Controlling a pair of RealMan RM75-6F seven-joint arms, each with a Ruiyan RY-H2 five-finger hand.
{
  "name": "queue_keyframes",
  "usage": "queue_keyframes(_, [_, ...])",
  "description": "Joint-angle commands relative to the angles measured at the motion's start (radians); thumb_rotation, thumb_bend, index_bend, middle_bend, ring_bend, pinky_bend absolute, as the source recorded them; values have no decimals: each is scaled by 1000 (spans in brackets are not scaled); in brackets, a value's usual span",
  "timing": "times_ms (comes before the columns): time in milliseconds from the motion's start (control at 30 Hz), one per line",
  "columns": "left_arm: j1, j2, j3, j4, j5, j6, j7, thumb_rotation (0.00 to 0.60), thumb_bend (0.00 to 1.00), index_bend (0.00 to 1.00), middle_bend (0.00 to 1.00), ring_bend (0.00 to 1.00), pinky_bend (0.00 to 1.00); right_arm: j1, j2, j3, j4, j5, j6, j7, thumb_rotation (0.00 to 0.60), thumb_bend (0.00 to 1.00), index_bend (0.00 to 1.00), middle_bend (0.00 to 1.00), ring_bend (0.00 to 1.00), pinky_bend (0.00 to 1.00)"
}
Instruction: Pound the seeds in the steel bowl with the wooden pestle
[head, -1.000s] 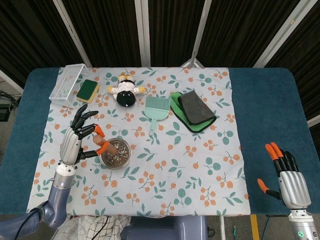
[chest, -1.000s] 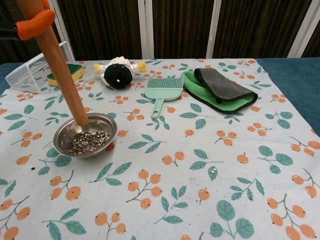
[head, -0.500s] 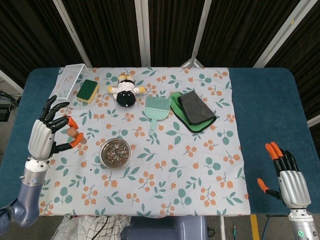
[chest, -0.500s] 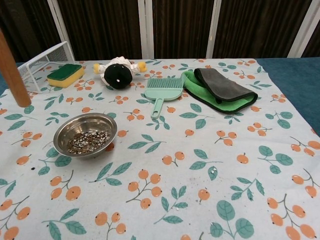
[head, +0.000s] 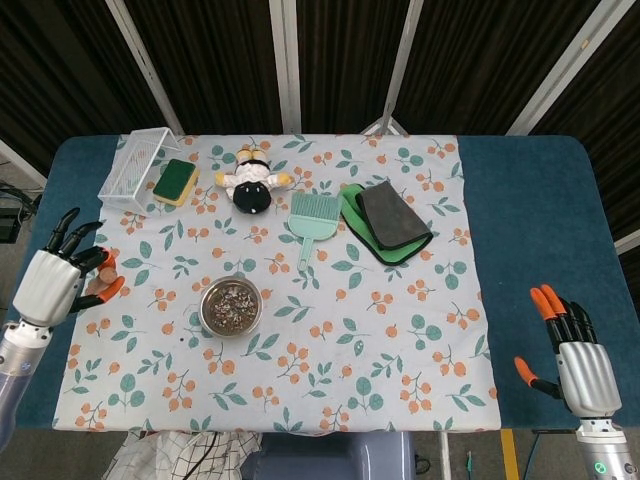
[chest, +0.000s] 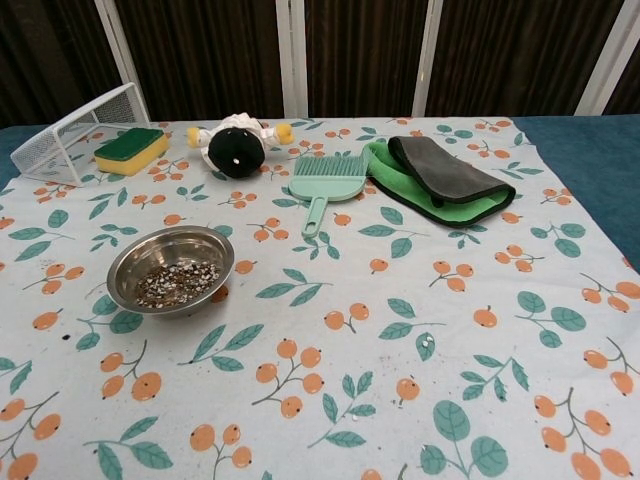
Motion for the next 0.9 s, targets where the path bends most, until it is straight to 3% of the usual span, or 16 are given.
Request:
queue_keyframes(33, [-1,-27,44,59,20,-51,23,600,913,606,711,219,46,0,0,1,-1,0,1,-2,600,324,0,0,0,0])
queue_keyframes(200, [-2,-58,92,130,52,-80,48,600,913,606,711,219,46,0,0,2,-1,2,0,-2,600,324,0,0,0,0])
queue_keyframes(467, [-7,-81,102,143,56,-69,47,600,899,606,700,219,46,-1,-1,1,0,0,2,-2,600,325,0,0,0,0])
queue_keyframes(567, [-8,-82,99,124,44,-75,45,600,791,594,655,219,46,-2,-1,1,0,-1,4,-2,600,325,0,0,0,0])
queue_keyframes(733, [-7,-68,106,89,35,-97,67,600,495,462,489,199,41,-1,0,4,-1,1,4,-1,600,324,0,0,0,0])
queue_keyframes(900, [-5,-58,98,44,15,-106,71,600,418,350,363,166,32,-2,-2,3,1,-1,7,-1,600,325,0,0,0,0])
